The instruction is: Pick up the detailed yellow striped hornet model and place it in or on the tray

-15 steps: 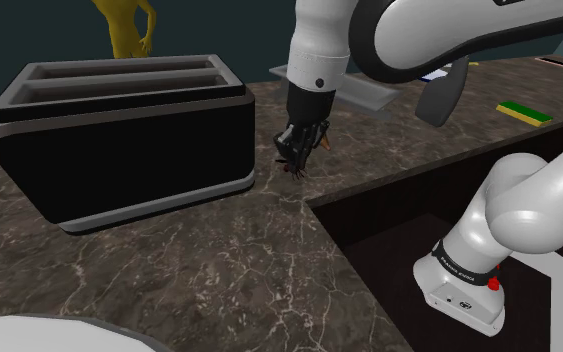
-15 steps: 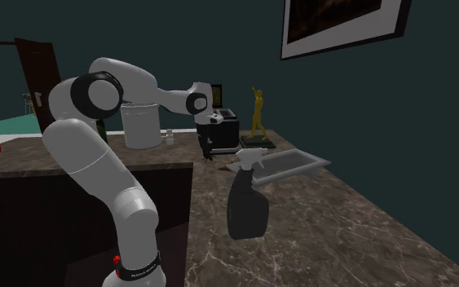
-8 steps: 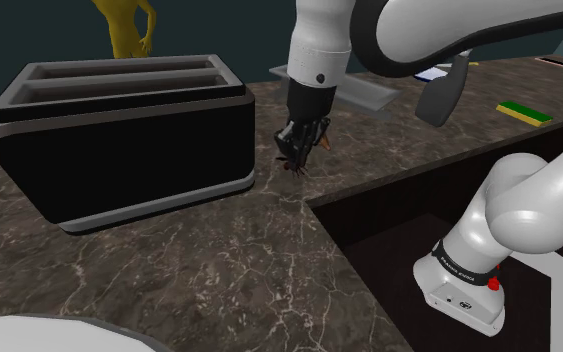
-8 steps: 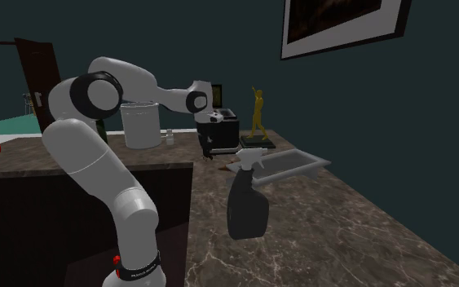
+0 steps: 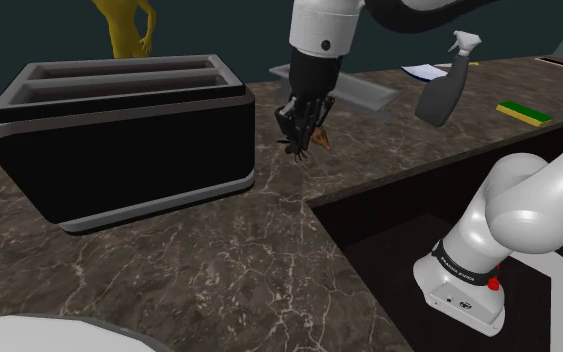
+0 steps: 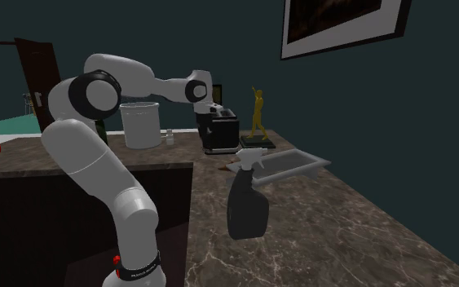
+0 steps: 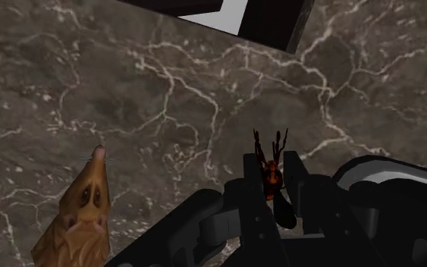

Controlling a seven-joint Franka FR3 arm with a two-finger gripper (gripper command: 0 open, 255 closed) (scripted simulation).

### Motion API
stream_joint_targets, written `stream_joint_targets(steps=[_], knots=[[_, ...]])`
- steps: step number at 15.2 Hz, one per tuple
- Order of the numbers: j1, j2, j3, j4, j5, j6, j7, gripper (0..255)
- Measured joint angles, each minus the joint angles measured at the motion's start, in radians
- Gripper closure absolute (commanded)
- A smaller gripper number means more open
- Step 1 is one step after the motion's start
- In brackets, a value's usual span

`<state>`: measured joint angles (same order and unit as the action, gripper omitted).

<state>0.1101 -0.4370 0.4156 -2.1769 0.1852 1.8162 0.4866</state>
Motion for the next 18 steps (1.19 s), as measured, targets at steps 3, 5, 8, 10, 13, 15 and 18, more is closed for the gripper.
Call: stream_joint_targets(steps=[3,5,8,10,13,15,18], knots=[[-0.003,0.003,-0.005,0.039,-0.004,-0.036,0.0,255],[-0.005,0.003,-0.01,0.068,-0.007,-0.066,0.0,255],[-0.006,0.004,-0.014,0.111,-0.01,-0.107,0.001,255],[-0.008,0.011,-0.014,0.141,-0.013,-0.131,0.006,255],[-0.011,0.022,-0.017,0.19,-0.019,-0.169,0.008,255],[-0.013,0.026,-0.018,0.223,-0.021,-0.198,0.011,255],[-0.015,0.038,-0.02,0.271,-0.026,-0.234,0.014,255]])
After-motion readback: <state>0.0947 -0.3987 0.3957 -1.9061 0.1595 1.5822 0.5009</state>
